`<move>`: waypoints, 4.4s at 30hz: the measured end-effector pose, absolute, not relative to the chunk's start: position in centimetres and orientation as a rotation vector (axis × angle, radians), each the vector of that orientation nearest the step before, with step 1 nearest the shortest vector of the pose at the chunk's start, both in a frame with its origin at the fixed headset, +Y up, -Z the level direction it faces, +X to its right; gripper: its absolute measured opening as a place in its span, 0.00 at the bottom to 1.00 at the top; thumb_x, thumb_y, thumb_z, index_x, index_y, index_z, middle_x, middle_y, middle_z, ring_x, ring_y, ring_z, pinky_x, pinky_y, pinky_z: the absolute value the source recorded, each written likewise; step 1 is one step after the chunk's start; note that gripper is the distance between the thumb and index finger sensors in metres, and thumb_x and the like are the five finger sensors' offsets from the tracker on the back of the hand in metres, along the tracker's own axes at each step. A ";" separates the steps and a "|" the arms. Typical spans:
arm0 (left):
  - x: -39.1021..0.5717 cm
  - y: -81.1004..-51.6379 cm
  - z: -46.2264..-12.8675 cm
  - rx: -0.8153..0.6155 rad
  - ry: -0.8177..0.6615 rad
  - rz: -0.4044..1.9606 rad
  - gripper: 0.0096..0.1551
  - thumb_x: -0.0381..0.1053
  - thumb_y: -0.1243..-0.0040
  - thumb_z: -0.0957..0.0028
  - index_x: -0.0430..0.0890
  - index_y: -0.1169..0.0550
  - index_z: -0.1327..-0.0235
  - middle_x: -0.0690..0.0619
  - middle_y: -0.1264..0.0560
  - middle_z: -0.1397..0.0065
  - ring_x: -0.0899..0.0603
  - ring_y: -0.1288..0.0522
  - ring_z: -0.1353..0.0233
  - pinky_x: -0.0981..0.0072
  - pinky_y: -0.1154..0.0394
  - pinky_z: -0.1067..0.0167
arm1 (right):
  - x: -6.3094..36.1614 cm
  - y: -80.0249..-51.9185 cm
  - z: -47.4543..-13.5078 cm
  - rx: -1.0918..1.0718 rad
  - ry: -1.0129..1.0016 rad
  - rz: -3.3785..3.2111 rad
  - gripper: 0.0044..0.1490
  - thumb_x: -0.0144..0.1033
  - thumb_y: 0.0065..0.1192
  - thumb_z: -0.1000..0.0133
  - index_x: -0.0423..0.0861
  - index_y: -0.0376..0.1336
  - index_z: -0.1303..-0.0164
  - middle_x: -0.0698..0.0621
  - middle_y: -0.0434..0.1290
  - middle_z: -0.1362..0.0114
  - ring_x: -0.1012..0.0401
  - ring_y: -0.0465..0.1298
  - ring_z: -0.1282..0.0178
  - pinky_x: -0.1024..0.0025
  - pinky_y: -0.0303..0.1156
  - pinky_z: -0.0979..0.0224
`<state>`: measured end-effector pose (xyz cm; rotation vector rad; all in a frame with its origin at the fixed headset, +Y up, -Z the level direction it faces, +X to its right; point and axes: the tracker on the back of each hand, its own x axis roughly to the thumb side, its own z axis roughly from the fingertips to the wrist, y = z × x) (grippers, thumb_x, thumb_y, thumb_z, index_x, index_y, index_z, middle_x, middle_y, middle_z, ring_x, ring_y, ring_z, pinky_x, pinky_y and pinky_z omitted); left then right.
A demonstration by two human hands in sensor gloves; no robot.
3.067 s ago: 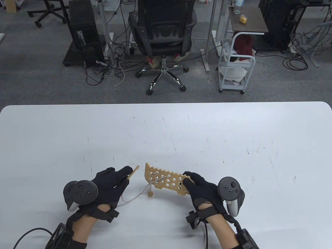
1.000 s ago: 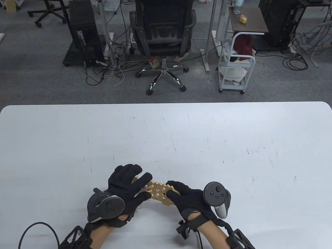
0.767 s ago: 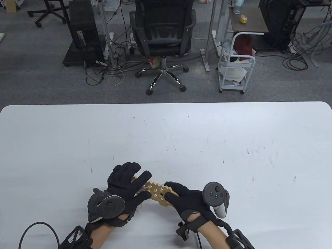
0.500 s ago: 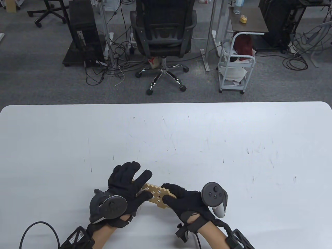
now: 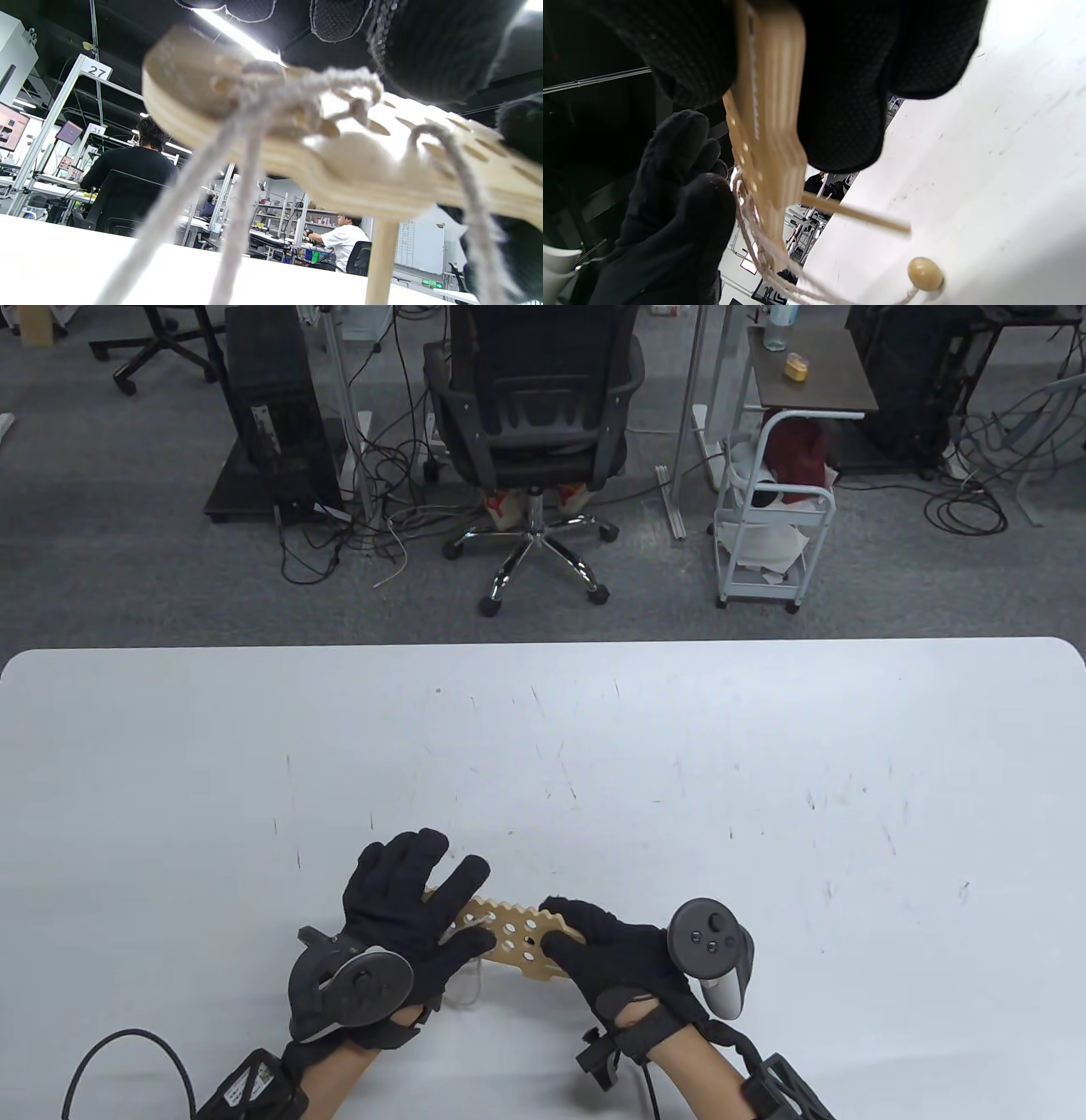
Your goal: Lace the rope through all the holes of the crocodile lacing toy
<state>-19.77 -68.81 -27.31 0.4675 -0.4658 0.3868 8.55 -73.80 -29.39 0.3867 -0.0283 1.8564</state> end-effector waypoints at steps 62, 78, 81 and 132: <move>-19.7 -75.5 -31.4 -0.438 -0.576 1.016 0.27 0.61 0.27 0.59 0.72 0.18 0.42 0.52 0.32 0.22 0.38 0.38 0.21 0.35 0.52 0.22 | 8.8 -73.8 -29.4 0.380 0.073 1.599 0.30 0.46 0.66 0.49 0.49 0.68 0.38 0.49 0.85 0.49 0.55 0.88 0.55 0.51 0.76 0.42; -21.7 -74.4 -32.0 -0.275 -0.479 1.022 0.24 0.61 0.28 0.58 0.69 0.15 0.45 0.55 0.23 0.32 0.39 0.32 0.24 0.35 0.48 0.23 | 9.5 -73.8 -29.6 0.331 0.039 1.606 0.29 0.46 0.67 0.49 0.49 0.68 0.38 0.49 0.85 0.48 0.55 0.87 0.54 0.51 0.75 0.41; -22.3 -74.4 -32.2 -0.249 -0.454 1.021 0.24 0.61 0.28 0.58 0.69 0.15 0.45 0.55 0.23 0.32 0.39 0.31 0.24 0.35 0.48 0.23 | 9.6 -73.8 -29.6 0.318 0.036 1.610 0.29 0.46 0.67 0.49 0.49 0.69 0.38 0.49 0.85 0.48 0.55 0.87 0.54 0.51 0.75 0.41; -31.5 -72.5 -33.6 0.089 -0.163 1.257 0.24 0.61 0.29 0.57 0.69 0.16 0.45 0.56 0.22 0.33 0.40 0.31 0.24 0.36 0.47 0.23 | 14.9 -75.0 -31.6 0.046 -0.099 1.610 0.29 0.46 0.67 0.48 0.50 0.68 0.37 0.49 0.85 0.47 0.54 0.87 0.53 0.52 0.75 0.41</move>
